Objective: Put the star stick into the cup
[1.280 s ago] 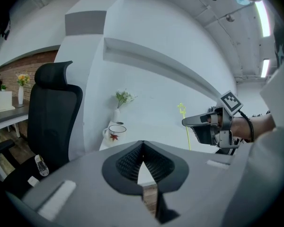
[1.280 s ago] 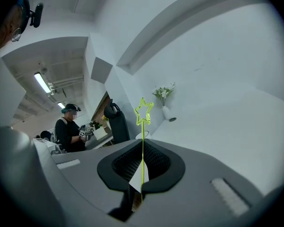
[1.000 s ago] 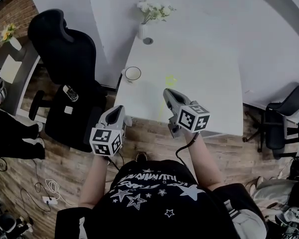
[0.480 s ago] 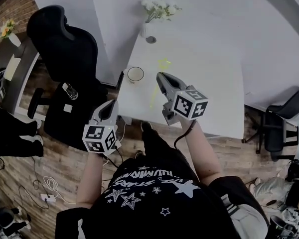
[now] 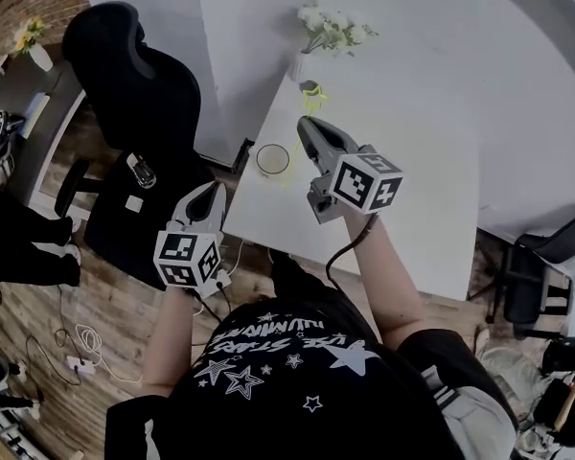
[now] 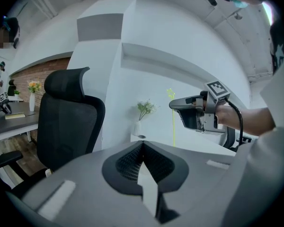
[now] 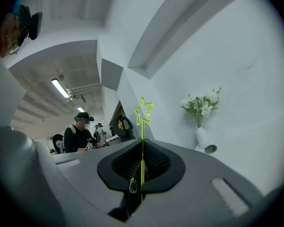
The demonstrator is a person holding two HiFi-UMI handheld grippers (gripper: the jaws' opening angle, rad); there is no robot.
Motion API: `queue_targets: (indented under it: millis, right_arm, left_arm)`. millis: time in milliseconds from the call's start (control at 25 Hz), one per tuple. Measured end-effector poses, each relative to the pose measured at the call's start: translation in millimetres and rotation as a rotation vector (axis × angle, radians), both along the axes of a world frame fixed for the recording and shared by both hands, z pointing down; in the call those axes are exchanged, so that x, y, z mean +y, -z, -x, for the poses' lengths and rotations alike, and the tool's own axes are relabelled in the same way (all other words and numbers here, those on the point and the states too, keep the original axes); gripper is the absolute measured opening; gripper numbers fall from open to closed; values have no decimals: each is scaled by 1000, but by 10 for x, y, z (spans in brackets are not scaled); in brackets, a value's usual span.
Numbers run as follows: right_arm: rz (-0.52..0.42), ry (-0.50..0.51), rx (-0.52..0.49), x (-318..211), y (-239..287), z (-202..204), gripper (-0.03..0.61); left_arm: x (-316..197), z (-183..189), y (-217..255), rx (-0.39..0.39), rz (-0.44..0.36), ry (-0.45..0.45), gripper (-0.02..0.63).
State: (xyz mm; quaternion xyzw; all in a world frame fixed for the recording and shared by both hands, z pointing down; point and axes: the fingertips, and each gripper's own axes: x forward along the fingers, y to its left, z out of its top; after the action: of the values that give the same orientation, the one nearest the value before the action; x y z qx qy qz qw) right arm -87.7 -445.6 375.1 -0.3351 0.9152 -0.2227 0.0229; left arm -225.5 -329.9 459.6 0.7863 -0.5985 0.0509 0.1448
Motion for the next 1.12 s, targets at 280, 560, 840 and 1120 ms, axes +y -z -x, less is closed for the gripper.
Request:
queue_targets:
  millis: [280,560,840,1120]
  right_arm:
    - [13,33,-15,-426,-11,212,20]
    - [74,55,25,-637,-422,338,20]
    - [136,68,54,-700,-788,371,20]
    - [177,69,71,-670,-1046,348,20]
  left_arm:
    - [-271,77,13,-3,7,35,3]
    - [-448,125,-120,-1,46,59,3]
    - [-542,112,-270,6,86,66,3]
    - [-543,76,-376,16,112,77,3]
